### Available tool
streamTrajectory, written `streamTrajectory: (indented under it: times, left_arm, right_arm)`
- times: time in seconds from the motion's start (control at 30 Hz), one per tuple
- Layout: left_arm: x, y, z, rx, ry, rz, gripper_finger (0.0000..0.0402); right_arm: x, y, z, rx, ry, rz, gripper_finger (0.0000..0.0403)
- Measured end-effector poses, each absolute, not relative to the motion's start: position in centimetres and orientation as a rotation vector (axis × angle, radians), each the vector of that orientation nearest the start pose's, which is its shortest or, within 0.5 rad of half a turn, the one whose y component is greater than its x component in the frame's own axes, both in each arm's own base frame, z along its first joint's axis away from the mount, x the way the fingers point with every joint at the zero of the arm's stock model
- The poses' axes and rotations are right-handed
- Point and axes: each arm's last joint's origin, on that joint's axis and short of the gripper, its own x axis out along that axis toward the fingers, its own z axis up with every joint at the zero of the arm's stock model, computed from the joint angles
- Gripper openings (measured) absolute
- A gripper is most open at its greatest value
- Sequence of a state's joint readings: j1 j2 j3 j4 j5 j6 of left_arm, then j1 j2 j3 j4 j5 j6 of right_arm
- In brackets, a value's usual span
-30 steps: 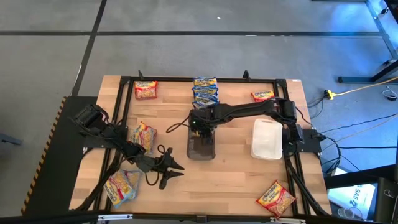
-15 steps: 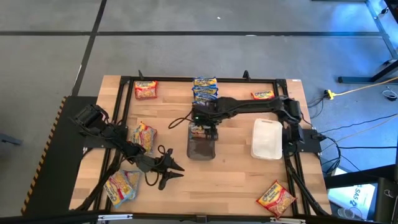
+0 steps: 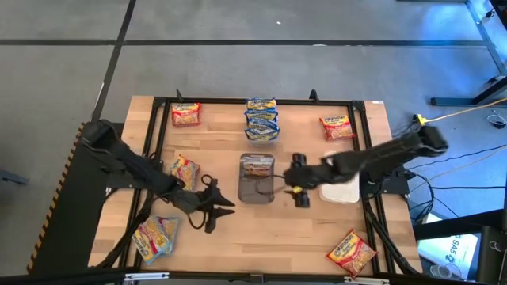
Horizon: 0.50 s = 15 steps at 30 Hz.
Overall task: Sort Maruchan noodles
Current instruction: Put the light blue noodle pack into the black bin
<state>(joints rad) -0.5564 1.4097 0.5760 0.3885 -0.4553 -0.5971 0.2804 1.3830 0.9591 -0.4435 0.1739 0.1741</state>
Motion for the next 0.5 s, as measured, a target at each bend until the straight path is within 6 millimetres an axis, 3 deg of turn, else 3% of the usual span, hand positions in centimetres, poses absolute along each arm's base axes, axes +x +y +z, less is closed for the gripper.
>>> streamTrajectory:
  times: [0.13,0.3,0.4,0.5]
  left_arm:
    - [22.4,-12.5,21.0,-0.468,0.620,0.150,0.0108]
    - [20.2,-11.3,23.6,-0.563,0.876,0.430,0.0108]
    - [18.7,-10.1,24.0,-0.580,0.977,0.648,0.0108]
    - [17.1,-9.0,23.1,-0.605,1.046,0.858,0.0108]
  right_arm:
    - [24.7,8.9,22.7,0.004,0.742,0.075,0.0276]
    - [23.3,10.3,20.6,0.006,0.706,0.095,0.0276]
    - [22.9,11.0,19.8,0.032,0.688,0.115,0.0276]
    - [22.4,11.8,19.4,0.042,0.658,0.127,0.0276]
